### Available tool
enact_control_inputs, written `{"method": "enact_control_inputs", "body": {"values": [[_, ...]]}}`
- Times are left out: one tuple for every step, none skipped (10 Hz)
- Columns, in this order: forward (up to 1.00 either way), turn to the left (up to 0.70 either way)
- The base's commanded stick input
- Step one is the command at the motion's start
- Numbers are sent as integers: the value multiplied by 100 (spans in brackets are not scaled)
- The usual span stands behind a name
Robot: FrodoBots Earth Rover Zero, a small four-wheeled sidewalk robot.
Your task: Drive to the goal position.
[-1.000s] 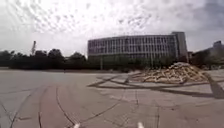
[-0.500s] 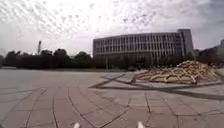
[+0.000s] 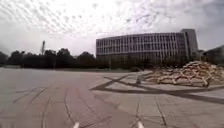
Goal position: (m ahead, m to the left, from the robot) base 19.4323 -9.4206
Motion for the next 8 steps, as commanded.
{"method": "enact_control_inputs", "body": {"values": [[70,0],[70,0],[70,0],[70,0],[70,0],[70,0],[70,0],[70,0]]}}
